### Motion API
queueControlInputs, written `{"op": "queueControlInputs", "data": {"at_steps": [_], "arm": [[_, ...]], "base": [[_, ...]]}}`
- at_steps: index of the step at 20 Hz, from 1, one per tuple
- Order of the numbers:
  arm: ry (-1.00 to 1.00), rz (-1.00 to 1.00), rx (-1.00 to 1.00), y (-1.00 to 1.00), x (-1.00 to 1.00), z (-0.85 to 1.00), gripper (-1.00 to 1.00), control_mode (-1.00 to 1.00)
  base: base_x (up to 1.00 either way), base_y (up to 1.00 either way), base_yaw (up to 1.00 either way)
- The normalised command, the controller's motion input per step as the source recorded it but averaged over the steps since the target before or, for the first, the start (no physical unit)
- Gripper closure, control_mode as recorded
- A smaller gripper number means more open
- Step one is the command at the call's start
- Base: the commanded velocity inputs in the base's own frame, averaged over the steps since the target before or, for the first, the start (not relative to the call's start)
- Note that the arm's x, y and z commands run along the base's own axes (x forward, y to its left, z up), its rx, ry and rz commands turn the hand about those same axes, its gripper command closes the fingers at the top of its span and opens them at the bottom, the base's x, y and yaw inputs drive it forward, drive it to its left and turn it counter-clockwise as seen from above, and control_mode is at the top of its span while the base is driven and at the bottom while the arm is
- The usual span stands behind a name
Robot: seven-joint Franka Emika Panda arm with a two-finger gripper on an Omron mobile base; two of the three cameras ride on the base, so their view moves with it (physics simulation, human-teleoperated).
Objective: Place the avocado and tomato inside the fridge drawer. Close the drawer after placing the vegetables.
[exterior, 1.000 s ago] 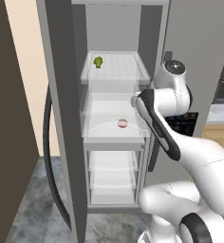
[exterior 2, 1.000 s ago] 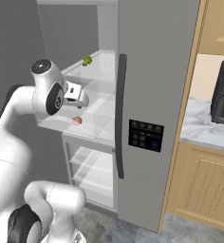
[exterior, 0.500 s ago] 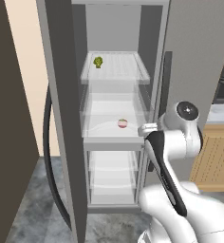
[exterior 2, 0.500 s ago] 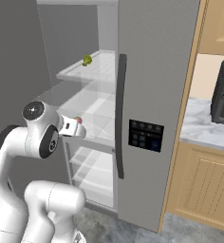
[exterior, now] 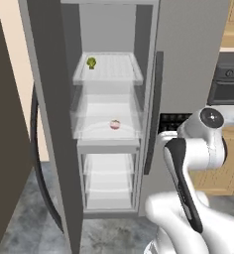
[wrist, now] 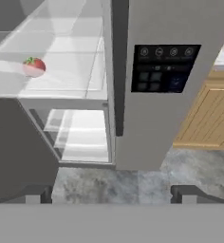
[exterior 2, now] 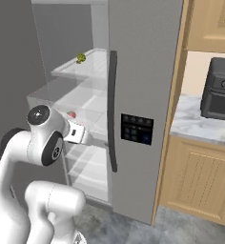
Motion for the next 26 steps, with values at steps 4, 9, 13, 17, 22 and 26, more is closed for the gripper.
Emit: {"op": "queueControlInputs", "data": {"at_steps": [4,9,13,17,22,26], "arm": [[0.00,0.00,0.00,0.00,0.00,0.00,-1.00,1.00],[0.00,0.00,0.00,0.00,0.00,0.00,-1.00,1.00],[0.00,0.00,0.00,0.00,0.00,0.00,-1.00,1.00],[0.00,0.00,0.00,0.00,0.00,0.00,-1.00,1.00],[0.00,0.00,0.00,0.00,0.00,0.00,-1.00,1.00],[0.00,0.00,0.00,0.00,0.00,0.00,-1.00,1.00]], "base": [[-0.52,-1.00,-0.19],[0.15,-1.00,-0.19],[0.66,-1.00,-0.12],[0.97,-0.98,-0.23],[0.90,-1.00,-0.24],[0.65,-0.87,-0.23]]}}
